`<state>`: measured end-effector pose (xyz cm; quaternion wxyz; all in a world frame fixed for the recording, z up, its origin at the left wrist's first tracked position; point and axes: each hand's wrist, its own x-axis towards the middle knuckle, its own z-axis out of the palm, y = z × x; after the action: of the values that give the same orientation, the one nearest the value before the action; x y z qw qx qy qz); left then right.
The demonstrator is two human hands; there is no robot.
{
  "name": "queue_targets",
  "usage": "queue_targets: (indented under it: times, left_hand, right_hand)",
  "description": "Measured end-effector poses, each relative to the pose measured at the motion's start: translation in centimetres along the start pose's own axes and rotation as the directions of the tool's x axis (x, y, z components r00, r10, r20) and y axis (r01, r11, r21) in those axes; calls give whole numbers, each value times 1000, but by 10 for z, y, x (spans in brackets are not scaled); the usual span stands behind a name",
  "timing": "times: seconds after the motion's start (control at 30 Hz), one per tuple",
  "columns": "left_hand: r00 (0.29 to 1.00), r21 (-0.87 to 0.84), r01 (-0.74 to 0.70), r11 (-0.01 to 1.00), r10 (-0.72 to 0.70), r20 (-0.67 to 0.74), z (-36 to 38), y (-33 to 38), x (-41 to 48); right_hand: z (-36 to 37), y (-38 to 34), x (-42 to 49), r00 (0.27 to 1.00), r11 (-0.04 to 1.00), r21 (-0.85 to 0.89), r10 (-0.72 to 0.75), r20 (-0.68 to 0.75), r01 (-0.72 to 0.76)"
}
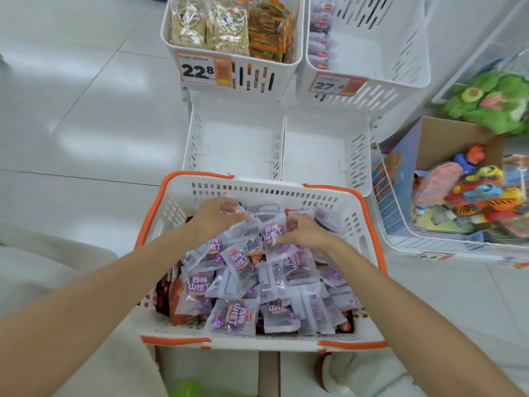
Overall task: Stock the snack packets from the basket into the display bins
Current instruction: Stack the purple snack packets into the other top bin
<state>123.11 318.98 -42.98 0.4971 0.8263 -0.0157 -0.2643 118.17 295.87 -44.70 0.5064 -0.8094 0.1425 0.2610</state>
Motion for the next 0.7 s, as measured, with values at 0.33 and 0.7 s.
queue_targets:
  times: [0.33, 0.7]
  left_hand:
    - [984, -286, 141, 948, -166, -65, -38, -27, -9]
    - [971, -525, 131, 841, -216, -104, -68, -51, -35]
  right_hand:
    - [30, -37, 22, 981, 950, -247, -192, 20, 191]
    - [84, -35, 62, 974, 981, -109, -174, -145, 159]
